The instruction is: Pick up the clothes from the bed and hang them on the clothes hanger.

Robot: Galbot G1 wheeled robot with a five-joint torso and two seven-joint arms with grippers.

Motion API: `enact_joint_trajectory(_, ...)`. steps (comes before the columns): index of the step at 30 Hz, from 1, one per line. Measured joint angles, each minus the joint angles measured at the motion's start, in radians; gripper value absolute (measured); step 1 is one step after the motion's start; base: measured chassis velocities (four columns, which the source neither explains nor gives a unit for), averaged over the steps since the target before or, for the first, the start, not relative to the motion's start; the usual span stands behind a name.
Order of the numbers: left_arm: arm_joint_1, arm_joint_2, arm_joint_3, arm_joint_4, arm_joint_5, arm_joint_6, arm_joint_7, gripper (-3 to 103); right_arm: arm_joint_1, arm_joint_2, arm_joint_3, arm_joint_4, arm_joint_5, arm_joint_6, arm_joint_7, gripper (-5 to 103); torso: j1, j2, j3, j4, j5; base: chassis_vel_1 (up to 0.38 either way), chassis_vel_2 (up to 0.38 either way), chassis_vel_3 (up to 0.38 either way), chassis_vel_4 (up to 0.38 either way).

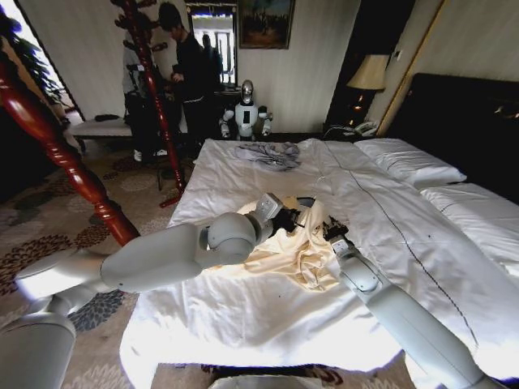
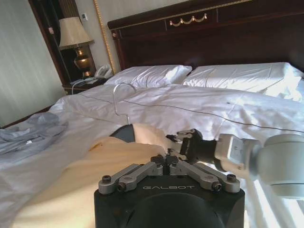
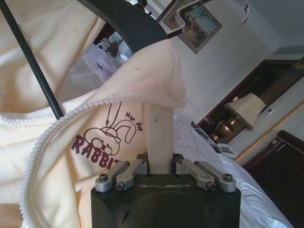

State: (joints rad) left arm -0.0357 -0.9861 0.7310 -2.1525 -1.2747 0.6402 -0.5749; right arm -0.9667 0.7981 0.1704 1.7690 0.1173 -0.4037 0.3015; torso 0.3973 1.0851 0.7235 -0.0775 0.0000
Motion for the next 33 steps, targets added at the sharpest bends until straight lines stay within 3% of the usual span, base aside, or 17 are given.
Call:
enact_joint_trajectory(6, 0.027, 0.010, 0.000, -0.058, -0.045, -0.003, -0.010, 1, -0.002, 0.000, 0.009, 0.006, 0.005, 0.000, 0.005, 20, 0.000, 0.000, 0.000, -0.0004, 0.0001, 0.000, 0.000, 0.000, 0.000)
enact_joint_trajectory(14, 0.057, 0.020, -0.010, -0.092, -0.048, -0.017, 0.037, 1, 0.003, 0.008, 0.007, -0.002, -0.017, 0.011, 0.010, 20, 0.000, 0.000, 0.000, -0.0006, 0.0001, 0.000, 0.000, 0.000, 0.000)
enact_joint_trajectory(27, 0.179, 0.077, 0.007, -0.133, -0.017, -0.015, 0.118, 1, -0.009, 0.026, 0.025, -0.004, -0.117, 0.090, 0.012, 20, 0.000, 0.000, 0.000, -0.0002, 0.0000, 0.000, 0.000, 0.000, 0.000)
enact_joint_trajectory(29, 0.207, 0.087, 0.004, -0.140, -0.015, -0.015, 0.134, -2, -0.021, 0.027, 0.039, 0.008, -0.149, 0.127, 0.007, 20, 0.000, 0.000, 0.000, -0.0005, 0.0000, 0.000, 0.000, 0.000, 0.000)
enact_joint_trajectory(33, 0.220, 0.086, -0.004, -0.145, 0.003, -0.021, 0.161, 12, -0.030, 0.030, 0.052, 0.038, -0.181, 0.186, -0.007, 20, 0.000, 0.000, 0.000, -0.0003, 0.0000, 0.000, 0.000, 0.000, 0.000)
